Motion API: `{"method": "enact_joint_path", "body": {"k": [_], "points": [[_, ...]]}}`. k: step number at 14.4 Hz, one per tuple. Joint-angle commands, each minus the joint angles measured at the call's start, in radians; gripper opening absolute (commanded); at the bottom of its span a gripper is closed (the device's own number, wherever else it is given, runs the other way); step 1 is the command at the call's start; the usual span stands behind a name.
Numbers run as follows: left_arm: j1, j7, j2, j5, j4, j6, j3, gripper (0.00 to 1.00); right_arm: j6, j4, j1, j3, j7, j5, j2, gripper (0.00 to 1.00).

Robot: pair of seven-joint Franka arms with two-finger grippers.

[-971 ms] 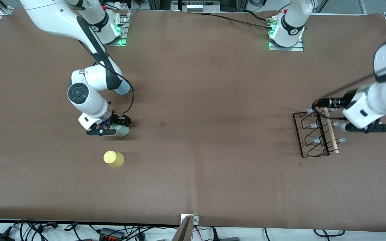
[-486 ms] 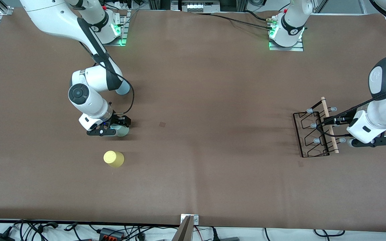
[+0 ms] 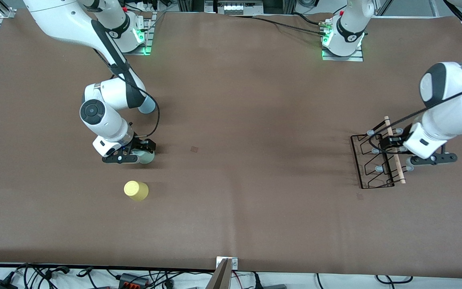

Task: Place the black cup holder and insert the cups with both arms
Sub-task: 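Grasp the teal cup with the right gripper while the left gripper grasps the handle, then slide the holder to mid-table with the left gripper while the right gripper lifts the cup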

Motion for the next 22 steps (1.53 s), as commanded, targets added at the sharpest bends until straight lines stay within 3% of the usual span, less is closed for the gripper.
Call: {"method": "enact_joint_path", "body": {"k": [1, 5, 6, 7, 9, 10, 15, 18, 22], "points": [[0.018, 0.014, -0.068, 0.016, -0.116, 0.074, -0.013, 0.84, -0.026, -0.012, -0.001, -0.003, -0.008, 0.000, -0.031, 0.99], [0.043, 0.052, -0.074, 0.016, -0.173, 0.146, -0.016, 0.77, -0.025, -0.012, -0.001, -0.005, -0.008, 0.000, -0.031, 0.90], [0.043, 0.054, -0.088, 0.016, -0.205, 0.190, -0.016, 0.75, -0.025, -0.012, -0.001, -0.005, -0.007, 0.000, -0.031, 0.84], [0.044, 0.062, -0.088, 0.016, -0.211, 0.195, -0.016, 0.64, -0.025, -0.012, -0.001, -0.005, -0.008, 0.000, -0.031, 0.73], [0.046, 0.072, -0.088, 0.016, -0.210, 0.184, -0.016, 0.41, -0.026, -0.010, 0.000, -0.005, -0.011, -0.002, -0.031, 0.18], [0.049, 0.083, -0.088, 0.014, -0.205, 0.181, -0.016, 0.30, -0.026, -0.007, 0.002, -0.005, -0.016, -0.002, -0.033, 0.03], [0.063, 0.095, -0.088, 0.014, -0.201, 0.175, -0.016, 0.03, -0.048, -0.004, -0.003, -0.011, -0.070, -0.005, -0.051, 0.00], [0.060, 0.095, -0.099, 0.016, -0.175, 0.154, -0.020, 0.01, -0.082, -0.004, -0.004, -0.011, -0.089, -0.008, -0.076, 0.00], [0.056, 0.074, -0.102, 0.014, -0.029, -0.073, -0.131, 0.01, -0.219, -0.006, -0.061, -0.013, -0.149, -0.010, -0.172, 0.00]]}}
